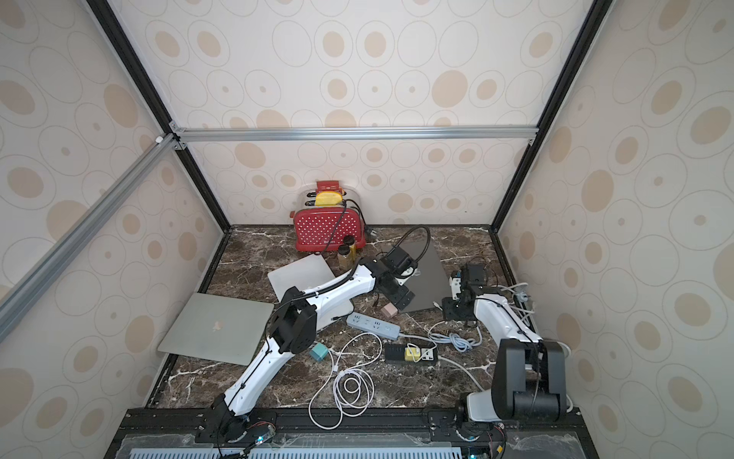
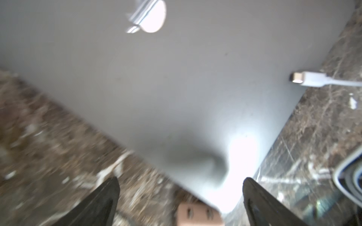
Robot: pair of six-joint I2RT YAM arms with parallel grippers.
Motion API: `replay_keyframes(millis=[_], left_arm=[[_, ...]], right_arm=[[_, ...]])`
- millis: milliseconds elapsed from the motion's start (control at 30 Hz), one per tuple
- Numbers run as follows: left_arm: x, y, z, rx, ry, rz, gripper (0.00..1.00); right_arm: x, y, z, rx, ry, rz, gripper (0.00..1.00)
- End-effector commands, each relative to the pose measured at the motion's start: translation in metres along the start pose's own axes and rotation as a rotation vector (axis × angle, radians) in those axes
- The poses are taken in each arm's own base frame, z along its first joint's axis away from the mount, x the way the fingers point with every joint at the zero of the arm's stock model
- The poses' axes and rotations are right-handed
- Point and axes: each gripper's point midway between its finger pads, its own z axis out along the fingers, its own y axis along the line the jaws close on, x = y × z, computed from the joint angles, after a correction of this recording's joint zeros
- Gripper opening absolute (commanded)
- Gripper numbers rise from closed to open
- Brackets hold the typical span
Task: Unplug the laptop charger
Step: Place the charging cable at the center of the board, then remove the charging cable from the plug.
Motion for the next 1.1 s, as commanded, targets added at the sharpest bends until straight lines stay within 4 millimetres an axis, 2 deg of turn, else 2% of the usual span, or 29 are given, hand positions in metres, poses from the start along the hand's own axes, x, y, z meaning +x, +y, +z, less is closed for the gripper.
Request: replay_keyframes(millis=[0,100,200,367,467,633,767,900,1067], left_arm=[[-0.014,-0.004,-0.065,0.028,-0.078,-0.012,0.99],[-0.001,-0.004,-0.093,0.034,-0.090,-0.047,0.99],[0.028,-0.009,-0.112,0.079,-0.071,-0.103,0.99],[0.084,-0.035,-0.115,0.241,-0.030,-0.195,0.99],[0.099,-0.051,-0.116,0.323,-0.061,-0.206,0.99],[0.111,-0.074,-0.113,0.388,-0.067,-0.174,0.99],[0.108,-0.093,-0.110,0.437,-0.083,-0.172,0.99],[0.103,-0.099,-0.105,0.462,-0.104,-0.198,0.99],[0.105,-0.100,-0.090,0.460,-0.087,-0.230,0.99]], right_arm=[[-0.009,0.009,-0.036,-0.029,-0.080,0.014,0.61],[-0.006,0.028,-0.061,-0.102,-0.133,0.017,0.61],[0.005,0.056,-0.078,-0.208,-0.169,0.009,0.60],[0.034,0.107,-0.090,-0.334,-0.160,-0.075,0.59],[0.049,0.127,-0.098,-0.392,-0.145,-0.108,0.59],[0.067,0.141,-0.110,-0.457,-0.142,-0.114,0.56],[0.082,0.132,-0.100,-0.369,-0.113,-0.102,0.49],[0.092,0.127,-0.095,-0.291,-0.091,-0.102,0.48],[0.097,0.126,-0.088,-0.260,-0.083,-0.096,0.47]])
